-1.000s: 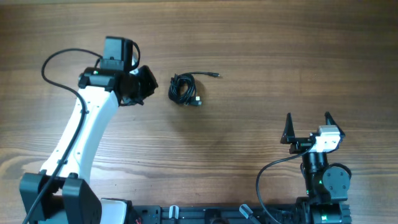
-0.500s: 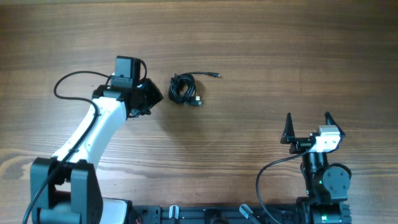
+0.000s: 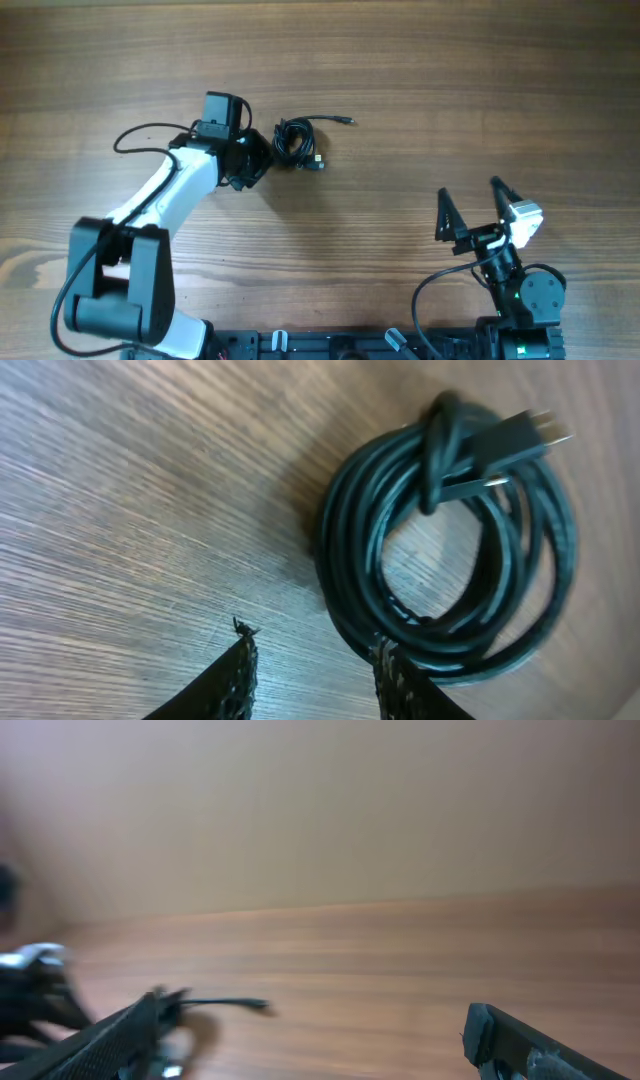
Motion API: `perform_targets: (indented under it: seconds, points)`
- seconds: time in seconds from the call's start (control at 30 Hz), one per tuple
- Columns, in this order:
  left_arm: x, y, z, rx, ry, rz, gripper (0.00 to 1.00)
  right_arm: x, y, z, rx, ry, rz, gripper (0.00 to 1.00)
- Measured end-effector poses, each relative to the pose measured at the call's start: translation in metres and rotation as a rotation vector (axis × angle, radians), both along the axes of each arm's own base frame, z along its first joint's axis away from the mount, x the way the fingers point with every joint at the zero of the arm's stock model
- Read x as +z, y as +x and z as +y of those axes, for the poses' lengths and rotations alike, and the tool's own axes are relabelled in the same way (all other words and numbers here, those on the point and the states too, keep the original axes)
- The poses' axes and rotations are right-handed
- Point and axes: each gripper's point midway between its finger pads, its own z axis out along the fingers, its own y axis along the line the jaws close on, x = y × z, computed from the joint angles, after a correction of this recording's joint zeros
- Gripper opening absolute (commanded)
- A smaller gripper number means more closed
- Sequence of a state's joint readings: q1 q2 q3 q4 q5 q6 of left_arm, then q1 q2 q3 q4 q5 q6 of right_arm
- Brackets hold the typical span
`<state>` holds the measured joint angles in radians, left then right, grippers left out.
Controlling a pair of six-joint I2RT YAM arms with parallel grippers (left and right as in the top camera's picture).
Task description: Untangle cables
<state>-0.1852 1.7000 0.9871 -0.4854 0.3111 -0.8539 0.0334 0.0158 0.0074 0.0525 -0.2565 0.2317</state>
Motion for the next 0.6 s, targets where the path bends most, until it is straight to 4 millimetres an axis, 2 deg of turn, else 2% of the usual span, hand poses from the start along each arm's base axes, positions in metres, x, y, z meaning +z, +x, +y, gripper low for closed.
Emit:
perform_targets:
  seconds: [0.07,0.17,0.3,0.43,0.53,0.6]
  points:
    - [-0.006,-0.001,-0.003,0.012,-0.007,0.022,0.45,0.002,-0.001,0.003,0.019,0.022,0.004,1.0]
    - [-0.013,0.0,-0.01,0.015,-0.016,0.033,0.46,0.025,-0.007,0.009,0.062,0.066,-0.019,1.0]
    - [-0.011,0.004,-0.023,-0.005,-0.03,0.005,0.47,0.069,-0.013,0.013,0.087,0.082,-0.038,1.0]
    - [-0.006,0.011,-0.034,-0.023,-0.045,-0.044,0.46,0.094,-0.013,0.018,0.115,0.074,0.008,1.0]
    - [-0.002,0.019,-0.038,-0.027,-0.056,-0.084,0.41,0.114,-0.006,0.025,0.157,0.064,0.079,1.0]
    - [0.0,0.023,-0.038,-0.021,-0.055,-0.1,0.29,0.124,-0.002,0.03,0.186,0.056,0.12,1.0]
